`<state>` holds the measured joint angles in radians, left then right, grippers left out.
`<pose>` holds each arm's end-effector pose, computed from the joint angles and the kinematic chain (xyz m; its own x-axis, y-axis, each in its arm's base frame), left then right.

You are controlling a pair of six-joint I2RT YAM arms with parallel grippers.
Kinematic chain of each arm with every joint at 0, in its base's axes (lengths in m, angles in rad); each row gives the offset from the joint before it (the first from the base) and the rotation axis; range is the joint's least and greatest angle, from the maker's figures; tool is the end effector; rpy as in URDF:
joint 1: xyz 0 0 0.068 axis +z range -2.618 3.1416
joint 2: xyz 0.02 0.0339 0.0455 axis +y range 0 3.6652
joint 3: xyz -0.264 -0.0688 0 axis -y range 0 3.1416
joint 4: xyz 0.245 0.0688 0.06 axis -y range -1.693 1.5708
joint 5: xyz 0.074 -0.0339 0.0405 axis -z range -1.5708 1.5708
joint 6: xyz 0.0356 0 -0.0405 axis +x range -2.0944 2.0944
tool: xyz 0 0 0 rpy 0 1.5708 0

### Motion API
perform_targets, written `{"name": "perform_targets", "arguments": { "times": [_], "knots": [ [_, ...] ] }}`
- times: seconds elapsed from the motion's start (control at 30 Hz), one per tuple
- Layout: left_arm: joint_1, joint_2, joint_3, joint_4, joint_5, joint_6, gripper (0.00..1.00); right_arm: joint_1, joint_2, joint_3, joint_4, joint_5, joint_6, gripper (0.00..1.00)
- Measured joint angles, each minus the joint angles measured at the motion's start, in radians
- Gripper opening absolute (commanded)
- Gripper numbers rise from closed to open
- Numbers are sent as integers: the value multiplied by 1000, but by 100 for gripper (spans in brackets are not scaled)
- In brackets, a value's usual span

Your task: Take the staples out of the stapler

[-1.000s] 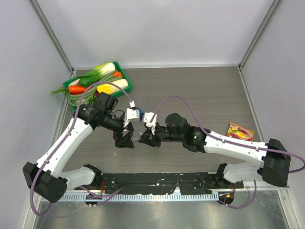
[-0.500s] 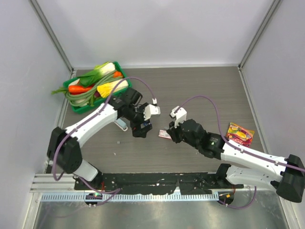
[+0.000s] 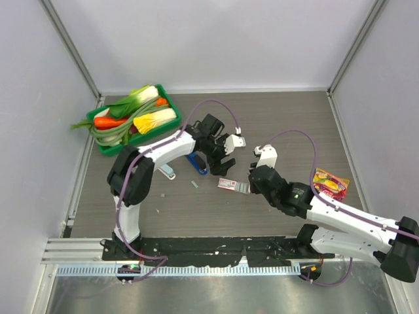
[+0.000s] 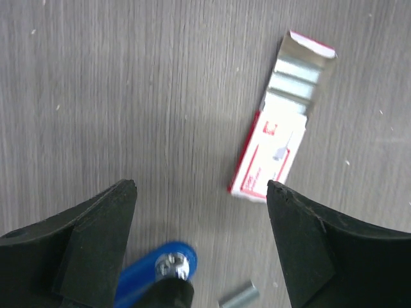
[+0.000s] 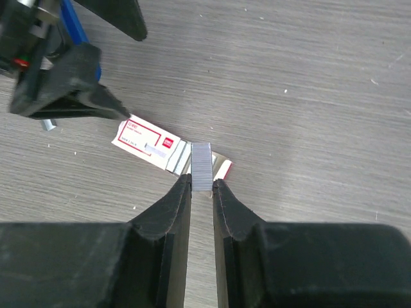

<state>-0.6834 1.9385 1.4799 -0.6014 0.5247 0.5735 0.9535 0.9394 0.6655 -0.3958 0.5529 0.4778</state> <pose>0.3085 -0.2742 0.2138 -0.1687 0.7429 -0.6478 0.9856 0.1350 -0.1018 0.1299 0.1507 0.2534 -0.5286 -0.0686 -0.8461 -0.2394 0.9683 0.0710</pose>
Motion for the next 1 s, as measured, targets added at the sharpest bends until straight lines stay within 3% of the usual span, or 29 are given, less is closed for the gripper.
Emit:
{"name": "perform_targets", "arguments": {
  "times": [0.17, 0.47, 0.73, 1.0],
  "knots": [
    [-44, 106, 33, 80, 1, -62, 70, 0, -7, -16, -34, 11, 67, 1],
    [-65, 187, 61, 142, 21, -130, 58, -3, -14, -75, -37, -2, 108, 1],
    [-64, 186, 55, 140, 37, -148, 55, -23, -12, -94, 18, -34, 108, 1],
    [-64, 126, -47, 188, 13, -142, 54, -32, 9, -134, 76, -55, 108, 1]
  ]
}}
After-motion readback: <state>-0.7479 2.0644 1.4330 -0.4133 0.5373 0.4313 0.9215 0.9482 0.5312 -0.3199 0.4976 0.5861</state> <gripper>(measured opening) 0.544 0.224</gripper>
